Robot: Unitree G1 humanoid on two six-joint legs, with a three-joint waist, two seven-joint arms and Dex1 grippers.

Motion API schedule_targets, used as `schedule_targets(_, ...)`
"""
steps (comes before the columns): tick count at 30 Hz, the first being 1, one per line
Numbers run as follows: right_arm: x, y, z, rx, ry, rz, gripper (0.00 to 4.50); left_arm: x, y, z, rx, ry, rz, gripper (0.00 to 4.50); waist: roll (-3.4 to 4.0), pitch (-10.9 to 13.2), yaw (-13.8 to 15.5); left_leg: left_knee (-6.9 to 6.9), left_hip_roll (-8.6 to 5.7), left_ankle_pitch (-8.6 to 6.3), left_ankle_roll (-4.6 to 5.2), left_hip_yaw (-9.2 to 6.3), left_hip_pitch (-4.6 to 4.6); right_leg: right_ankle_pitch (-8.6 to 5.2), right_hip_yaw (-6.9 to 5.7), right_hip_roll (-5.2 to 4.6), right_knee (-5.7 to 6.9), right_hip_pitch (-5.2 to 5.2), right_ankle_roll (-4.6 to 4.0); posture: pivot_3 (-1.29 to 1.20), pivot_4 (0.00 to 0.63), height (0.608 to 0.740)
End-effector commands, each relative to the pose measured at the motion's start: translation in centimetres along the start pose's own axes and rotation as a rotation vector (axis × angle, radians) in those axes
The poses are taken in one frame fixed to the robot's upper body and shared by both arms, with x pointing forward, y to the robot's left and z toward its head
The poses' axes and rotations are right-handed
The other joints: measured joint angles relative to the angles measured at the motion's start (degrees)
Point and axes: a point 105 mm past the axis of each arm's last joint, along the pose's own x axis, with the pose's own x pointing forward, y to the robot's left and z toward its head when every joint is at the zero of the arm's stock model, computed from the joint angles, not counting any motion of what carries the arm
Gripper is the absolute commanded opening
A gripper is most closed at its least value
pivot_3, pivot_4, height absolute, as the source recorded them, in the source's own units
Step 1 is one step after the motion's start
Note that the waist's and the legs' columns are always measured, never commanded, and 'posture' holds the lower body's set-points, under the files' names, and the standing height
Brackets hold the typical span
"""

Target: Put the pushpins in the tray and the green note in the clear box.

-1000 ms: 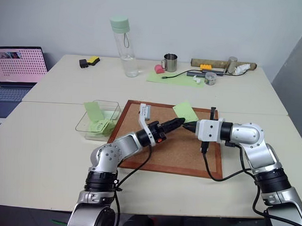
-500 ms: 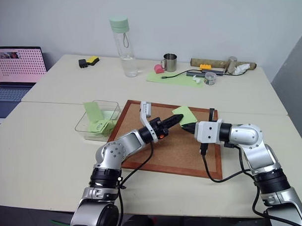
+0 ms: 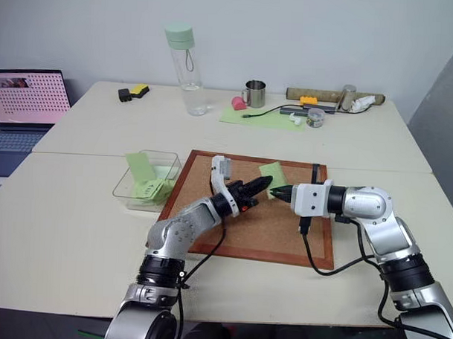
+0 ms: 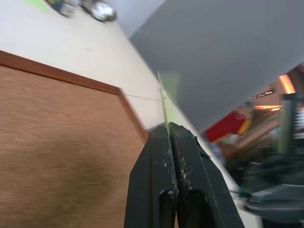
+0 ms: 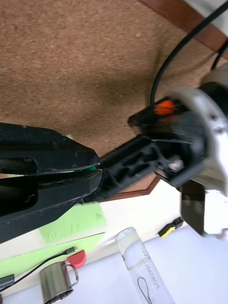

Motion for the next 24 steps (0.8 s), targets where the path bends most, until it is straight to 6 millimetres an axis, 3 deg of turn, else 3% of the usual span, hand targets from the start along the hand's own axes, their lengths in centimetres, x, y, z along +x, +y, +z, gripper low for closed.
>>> schedule_targets(1,-1.7,-1.8,1.0,0.037,-0.025,-0.099,0.00,0.1,0.6,0.5,0.065,-0.051,0.044,0.03,0.00,0.0,0.1,-0.01,0.00,0.00,0.00,-0.01,0.00,0.00,-0.01,0.00,-0.03,0.00,0.00,0.00,0.150,0.740)
schedule_targets(5,-4.2,-2.8,-1.7,0.136,0.112,-0.190,0.00,0.0,0.2,1.2,0.070,-0.086,0.032,0.03,0.00,0.0,0.3,-0.01,0.00,-0.01,0.01,-0.05,-0.14,0.07,-0.04,-0.01,-0.24,0.01,0.08,0.00,0.150,0.740)
schedule_targets(10,-10.3,-2.6,-8.6,0.344,0.476,-0.337,0.00,-0.9,-1.4,3.4,0.129,-0.147,-0.010,0.03,0.00,0.0,1.0,0.00,-0.01,-0.02,0.03,-0.05,-0.26,0.09,-0.04,-0.03,-0.34,-0.03,0.10,0.00,0.150,0.740)
schedule_targets(12,-12.4,-2.1,-10.4,0.419,0.577,-0.392,0.00,-1.5,-1.9,3.9,0.155,-0.156,-0.021,0.03,0.00,0.0,1.3,-0.01,-0.01,-0.02,0.03,-0.05,-0.28,0.09,-0.04,-0.03,-0.35,-0.04,0.10,0.00,0.150,0.740)
schedule_targets(17,-14.4,-0.5,-12.5,0.548,0.684,-0.430,0.00,-2.6,-2.7,4.5,0.179,-0.165,-0.054,0.03,0.04,0.0,1.0,-0.02,0.00,-0.02,0.04,-0.01,-0.26,0.09,-0.01,-0.02,-0.31,-0.05,0.10,0.00,0.150,0.740)
schedule_targets(24,-14.7,0.4,-13.1,0.602,0.715,-0.425,1.44,-3.5,-3.0,5.8,0.212,-0.197,-0.048,0.00,0.04,0.0,1.1,-0.01,-0.01,-0.02,0.04,-0.01,-0.26,0.09,-0.02,-0.01,-0.31,-0.03,0.10,0.00,0.150,0.740)
